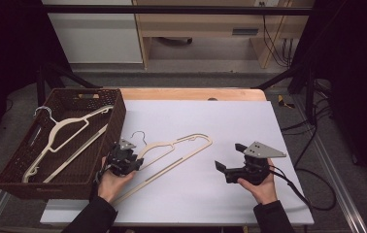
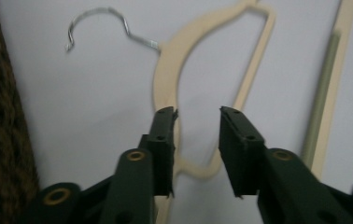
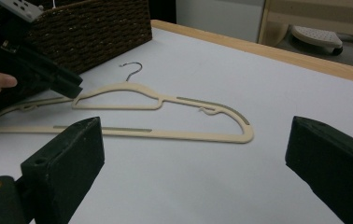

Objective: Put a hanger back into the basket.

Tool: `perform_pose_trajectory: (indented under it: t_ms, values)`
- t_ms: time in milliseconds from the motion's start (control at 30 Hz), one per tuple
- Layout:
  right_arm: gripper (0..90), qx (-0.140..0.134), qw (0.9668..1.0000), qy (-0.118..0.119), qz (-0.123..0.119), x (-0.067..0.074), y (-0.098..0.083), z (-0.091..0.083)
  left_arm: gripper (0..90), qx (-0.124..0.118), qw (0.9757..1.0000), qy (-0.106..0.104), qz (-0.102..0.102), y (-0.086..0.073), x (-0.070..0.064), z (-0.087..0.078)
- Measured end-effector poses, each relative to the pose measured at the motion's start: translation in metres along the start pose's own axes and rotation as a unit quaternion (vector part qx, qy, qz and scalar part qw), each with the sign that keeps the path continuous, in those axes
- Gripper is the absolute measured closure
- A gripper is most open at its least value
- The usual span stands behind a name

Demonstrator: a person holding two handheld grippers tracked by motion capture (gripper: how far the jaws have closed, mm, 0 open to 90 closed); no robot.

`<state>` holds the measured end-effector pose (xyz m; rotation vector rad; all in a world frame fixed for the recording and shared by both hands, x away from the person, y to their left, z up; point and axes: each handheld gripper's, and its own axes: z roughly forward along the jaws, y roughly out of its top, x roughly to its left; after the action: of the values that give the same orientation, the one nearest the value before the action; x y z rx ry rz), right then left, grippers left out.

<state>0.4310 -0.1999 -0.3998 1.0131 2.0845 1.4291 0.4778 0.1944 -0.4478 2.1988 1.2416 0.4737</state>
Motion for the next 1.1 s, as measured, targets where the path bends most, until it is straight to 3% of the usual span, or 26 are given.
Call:
perform_pose_trajectory:
  t_ms: [67,167,300,400,467,533,600,667,767,867,933,1000,1100]
  values:
    - [4.9,0.000,1.0000,0.001,-0.002,0.000,0.000,0.000,60.2,0.022,0.9994,0.009,0.023,-0.003,-0.004,0.000]
    - [4.9,0.001,1.0000,0.000,-0.002,0.000,0.000,0.000,57.6,0.037,0.9986,0.012,0.037,-0.010,-0.006,0.002]
    - [5.0,0.001,1.0000,-0.002,-0.005,0.000,0.000,-0.001,55.2,0.040,0.9985,0.017,0.034,-0.013,-0.007,0.001]
    - [5.1,0.003,1.0000,0.000,-0.006,0.000,0.000,-0.002,54.8,0.045,0.9983,0.033,0.015,-0.015,-0.005,0.002]
    - [5.2,0.003,1.0000,0.000,-0.006,0.001,-0.001,-0.002,54.0,0.050,0.9983,0.031,0.002,-0.015,-0.004,0.003]
    - [5.2,0.002,1.0000,0.000,-0.007,0.001,-0.001,-0.002,53.9,0.045,0.9983,0.036,0.006,-0.015,-0.005,0.004]
    - [5.3,0.002,1.0000,0.000,-0.007,0.000,-0.001,-0.002,56.3,0.049,0.9983,0.031,0.001,-0.014,-0.004,0.004]
    - [5.3,0.003,1.0000,-0.001,-0.005,0.001,-0.001,-0.001,67.5,0.047,0.9988,0.009,-0.011,-0.015,-0.003,0.004]
    - [5.3,0.003,1.0000,0.000,-0.006,0.001,-0.001,-0.002,79.0,0.048,0.9985,0.017,0.018,-0.015,-0.011,0.003]
    - [5.4,0.002,1.0000,-0.001,-0.005,0.001,0.000,-0.002,79.6,0.047,0.9978,0.027,0.038,-0.015,-0.015,0.003]
    - [5.4,0.003,1.0000,-0.001,-0.005,0.001,0.000,-0.002,79.8,0.040,0.9983,0.013,0.039,-0.016,-0.013,0.003]
    - [5.4,0.003,1.0000,-0.001,-0.005,0.001,-0.001,-0.003,80.1,0.032,0.9989,-0.014,0.029,-0.019,-0.012,0.002]
    - [5.4,0.002,1.0000,0.000,-0.007,0.000,-0.001,-0.003,80.1,0.024,0.9989,-0.022,0.034,-0.020,-0.015,0.002]
